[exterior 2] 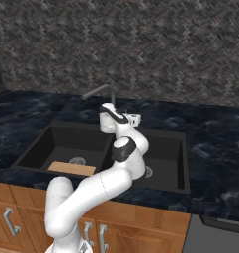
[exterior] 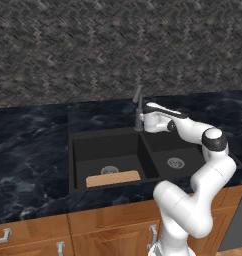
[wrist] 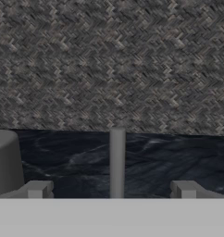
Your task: Turn on the sink faucet with hot water and rinse the cutting board for ten seconds, then turn off the faucet. Push the cutting board to reach the water if necessary.
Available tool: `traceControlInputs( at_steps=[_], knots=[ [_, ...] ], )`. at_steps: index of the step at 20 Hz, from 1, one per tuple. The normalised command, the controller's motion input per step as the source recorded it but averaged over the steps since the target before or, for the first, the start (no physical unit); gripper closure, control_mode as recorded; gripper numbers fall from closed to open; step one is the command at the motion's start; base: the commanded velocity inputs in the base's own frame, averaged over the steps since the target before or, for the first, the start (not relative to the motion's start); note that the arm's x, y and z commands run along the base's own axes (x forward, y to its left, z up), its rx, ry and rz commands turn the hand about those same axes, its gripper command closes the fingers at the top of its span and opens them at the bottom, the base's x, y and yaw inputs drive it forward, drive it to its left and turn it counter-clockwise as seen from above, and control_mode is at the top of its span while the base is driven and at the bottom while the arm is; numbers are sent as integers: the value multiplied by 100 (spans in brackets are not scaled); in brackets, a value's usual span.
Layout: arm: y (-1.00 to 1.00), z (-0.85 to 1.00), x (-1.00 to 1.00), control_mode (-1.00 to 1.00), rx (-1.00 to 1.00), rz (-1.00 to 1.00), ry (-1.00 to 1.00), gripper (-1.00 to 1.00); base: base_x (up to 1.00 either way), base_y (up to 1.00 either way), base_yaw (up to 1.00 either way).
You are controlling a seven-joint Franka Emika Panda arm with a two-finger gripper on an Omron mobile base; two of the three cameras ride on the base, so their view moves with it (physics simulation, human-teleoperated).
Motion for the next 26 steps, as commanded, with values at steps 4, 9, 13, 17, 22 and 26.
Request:
traceControlInputs(
  at_steps=[4,9,13,17,22,26],
  knots=[
    [0,0,1,-100,0,0,0,-100,0,0,0],
    [0,0,1,-100,0,0,0,-100,0,0,0],
    [0,0,0,-100,0,0,0,-100,0,0,0],
    [0,0,0,-100,0,0,0,-100,0,0,0],
    [0,0,5,-100,0,0,0,-100,0,0,0],
    [0,0,11,-100,0,0,0,-100,0,0,0]
  ],
)
